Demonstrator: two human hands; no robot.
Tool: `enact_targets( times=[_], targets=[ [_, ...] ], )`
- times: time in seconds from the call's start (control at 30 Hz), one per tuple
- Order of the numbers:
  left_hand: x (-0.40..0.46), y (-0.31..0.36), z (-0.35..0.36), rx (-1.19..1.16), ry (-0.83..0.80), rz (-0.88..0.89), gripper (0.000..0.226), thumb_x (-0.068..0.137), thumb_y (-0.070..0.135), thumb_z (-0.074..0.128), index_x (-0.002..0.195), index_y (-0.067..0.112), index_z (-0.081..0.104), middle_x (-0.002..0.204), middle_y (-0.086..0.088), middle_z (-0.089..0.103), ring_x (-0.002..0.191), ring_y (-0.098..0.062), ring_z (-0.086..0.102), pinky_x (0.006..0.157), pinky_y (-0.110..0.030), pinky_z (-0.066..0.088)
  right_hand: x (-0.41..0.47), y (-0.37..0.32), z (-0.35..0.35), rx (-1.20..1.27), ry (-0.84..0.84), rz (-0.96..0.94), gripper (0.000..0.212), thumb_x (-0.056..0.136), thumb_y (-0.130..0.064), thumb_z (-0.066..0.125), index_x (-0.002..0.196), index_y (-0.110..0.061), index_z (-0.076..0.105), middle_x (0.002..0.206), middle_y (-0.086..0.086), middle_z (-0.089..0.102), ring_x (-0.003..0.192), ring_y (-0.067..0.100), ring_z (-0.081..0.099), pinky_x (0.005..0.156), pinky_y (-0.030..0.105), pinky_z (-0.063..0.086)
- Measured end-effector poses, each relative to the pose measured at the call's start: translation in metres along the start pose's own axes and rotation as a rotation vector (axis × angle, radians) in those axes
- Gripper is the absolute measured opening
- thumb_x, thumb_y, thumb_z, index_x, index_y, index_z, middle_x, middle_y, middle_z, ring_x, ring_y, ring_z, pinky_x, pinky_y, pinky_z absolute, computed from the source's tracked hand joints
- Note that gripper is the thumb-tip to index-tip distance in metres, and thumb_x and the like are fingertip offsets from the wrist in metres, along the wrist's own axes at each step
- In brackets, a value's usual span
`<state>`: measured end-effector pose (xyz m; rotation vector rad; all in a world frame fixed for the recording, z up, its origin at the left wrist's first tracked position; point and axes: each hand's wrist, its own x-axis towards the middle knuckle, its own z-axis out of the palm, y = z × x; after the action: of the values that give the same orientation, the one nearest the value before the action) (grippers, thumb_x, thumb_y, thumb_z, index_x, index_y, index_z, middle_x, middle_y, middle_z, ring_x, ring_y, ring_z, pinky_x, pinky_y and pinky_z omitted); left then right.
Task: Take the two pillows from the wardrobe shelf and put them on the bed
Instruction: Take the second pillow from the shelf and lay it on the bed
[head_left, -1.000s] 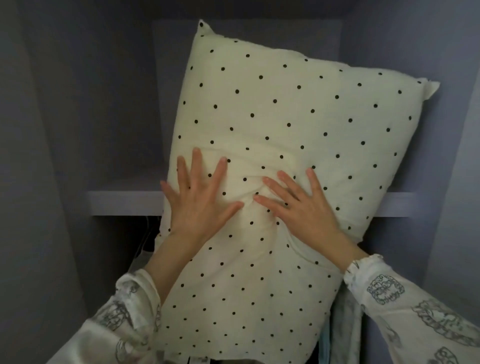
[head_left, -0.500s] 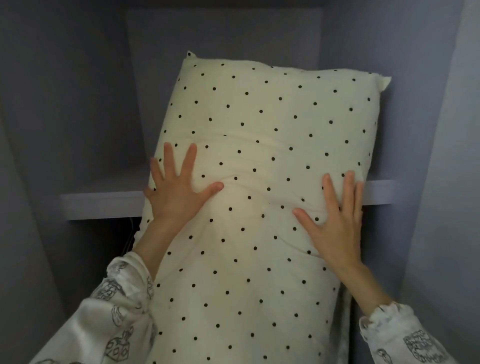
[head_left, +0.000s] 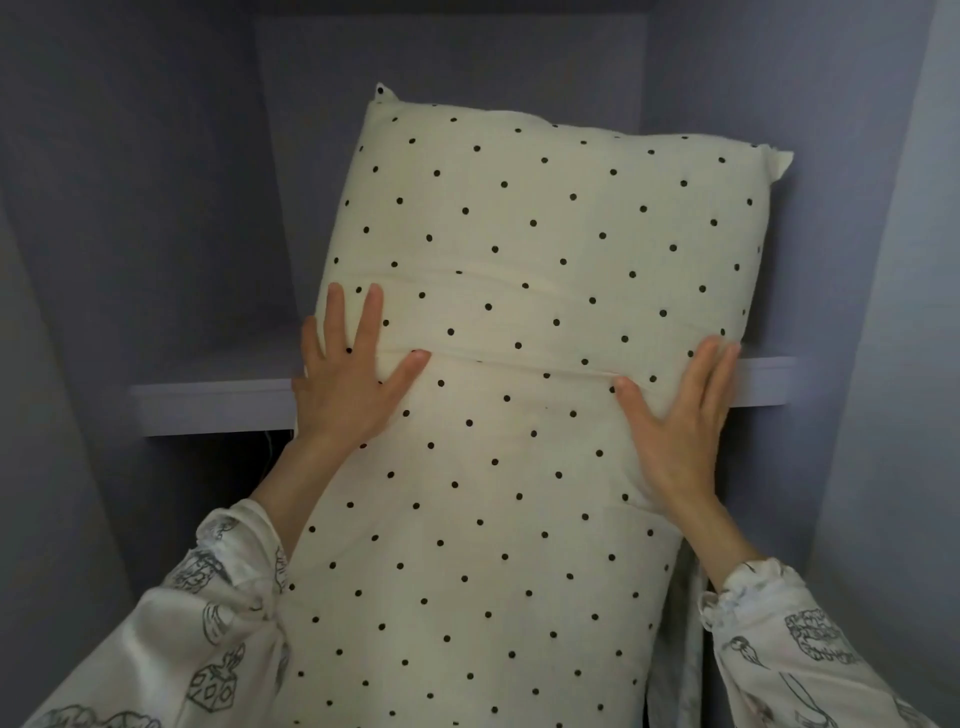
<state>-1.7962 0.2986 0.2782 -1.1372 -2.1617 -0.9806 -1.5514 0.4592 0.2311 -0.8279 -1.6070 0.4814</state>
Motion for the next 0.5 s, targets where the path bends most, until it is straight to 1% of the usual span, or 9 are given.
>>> enact_targets(
  times=[0.07, 0.1, 0.17, 0.2, 0.27, 0.33, 0.43, 0.5],
  targets=[
    [0.001, 0.0, -0.003, -0.017, -0.008, -0.035, 0.089, 0.067, 0.085, 0.025, 0.139, 0.051, -0.014, 0.157, 0.01, -0.016, 0.144, -0.03, -0.001, 0.105, -0.063, 0.026, 0.007, -0.001, -0.002, 0.137, 0.019, 0.173, 0.118, 0.068, -0.061, 0.068, 0.148, -0.019, -0.007, 0.159, 0.003, -0.006, 0.145, 0.018, -0.003, 0.116, 0.032, 0.004],
    [0.002, 0.0, -0.005, -0.046, -0.018, -0.071, 0.094, 0.065, 0.086, 0.03, 0.139, 0.049, -0.014, 0.157, 0.009, -0.014, 0.143, -0.03, 0.002, 0.106, -0.061, 0.026, 0.011, -0.001, -0.003, 0.182, 0.021, 0.247, 0.123, 0.062, -0.062, 0.072, 0.148, -0.02, -0.005, 0.158, 0.003, 0.001, 0.145, 0.02, 0.006, 0.115, 0.034, 0.01],
    [0.006, -0.001, -0.008, -0.146, -0.065, -0.173, 0.106, 0.06, 0.086, 0.044, 0.139, 0.049, -0.016, 0.158, 0.005, -0.008, 0.143, -0.031, 0.008, 0.108, -0.058, 0.024, 0.016, -0.001, -0.005, 0.221, 0.014, 0.345, 0.126, 0.055, -0.062, 0.077, 0.148, -0.023, 0.001, 0.155, 0.006, 0.016, 0.14, 0.026, 0.02, 0.111, 0.04, 0.021],
    [0.008, -0.002, -0.01, -0.201, -0.094, -0.22, 0.112, 0.056, 0.085, 0.05, 0.138, 0.049, -0.017, 0.157, 0.001, -0.002, 0.142, -0.032, 0.012, 0.108, -0.057, 0.024, 0.018, -0.001, -0.005, 0.238, 0.006, 0.379, 0.125, 0.053, -0.061, 0.079, 0.147, -0.025, 0.005, 0.152, 0.008, 0.022, 0.138, 0.028, 0.026, 0.108, 0.041, 0.026],
    [0.012, -0.003, -0.014, -0.264, -0.133, -0.281, 0.12, 0.05, 0.085, 0.056, 0.137, 0.05, -0.017, 0.152, -0.005, 0.014, 0.137, -0.034, 0.025, 0.106, -0.054, 0.029, 0.021, 0.0, -0.008, 0.298, -0.019, 0.423, 0.12, 0.048, -0.059, 0.081, 0.144, -0.027, 0.016, 0.144, 0.007, 0.035, 0.129, 0.028, 0.037, 0.101, 0.038, 0.033],
    [0.013, -0.006, -0.018, -0.292, -0.137, -0.298, 0.121, 0.048, 0.084, 0.058, 0.138, 0.048, -0.013, 0.148, -0.007, 0.025, 0.131, -0.034, 0.035, 0.102, -0.051, 0.033, 0.024, 0.001, -0.011, 0.357, -0.055, 0.44, 0.117, 0.045, -0.057, 0.083, 0.14, -0.026, 0.021, 0.137, 0.004, 0.042, 0.122, 0.025, 0.043, 0.098, 0.036, 0.037],
    [0.011, -0.009, -0.018, -0.393, -0.119, -0.28, 0.124, 0.047, 0.078, 0.066, 0.142, 0.041, -0.004, 0.151, -0.005, 0.026, 0.134, -0.031, 0.033, 0.107, -0.051, 0.031, 0.023, 0.003, -0.014, 0.424, -0.083, 0.417, 0.12, 0.044, -0.053, 0.086, 0.141, -0.025, 0.021, 0.136, 0.0, 0.042, 0.121, 0.02, 0.044, 0.1, 0.036, 0.038],
    [0.009, -0.01, -0.018, -0.47, -0.096, -0.266, 0.125, 0.046, 0.072, 0.072, 0.144, 0.037, 0.001, 0.152, -0.001, 0.025, 0.136, -0.028, 0.031, 0.109, -0.05, 0.029, 0.02, 0.0, -0.017, 0.47, -0.077, 0.389, 0.118, 0.043, -0.049, 0.087, 0.139, -0.022, 0.027, 0.135, 0.001, 0.046, 0.123, 0.02, 0.045, 0.105, 0.041, 0.038]
  ],
)
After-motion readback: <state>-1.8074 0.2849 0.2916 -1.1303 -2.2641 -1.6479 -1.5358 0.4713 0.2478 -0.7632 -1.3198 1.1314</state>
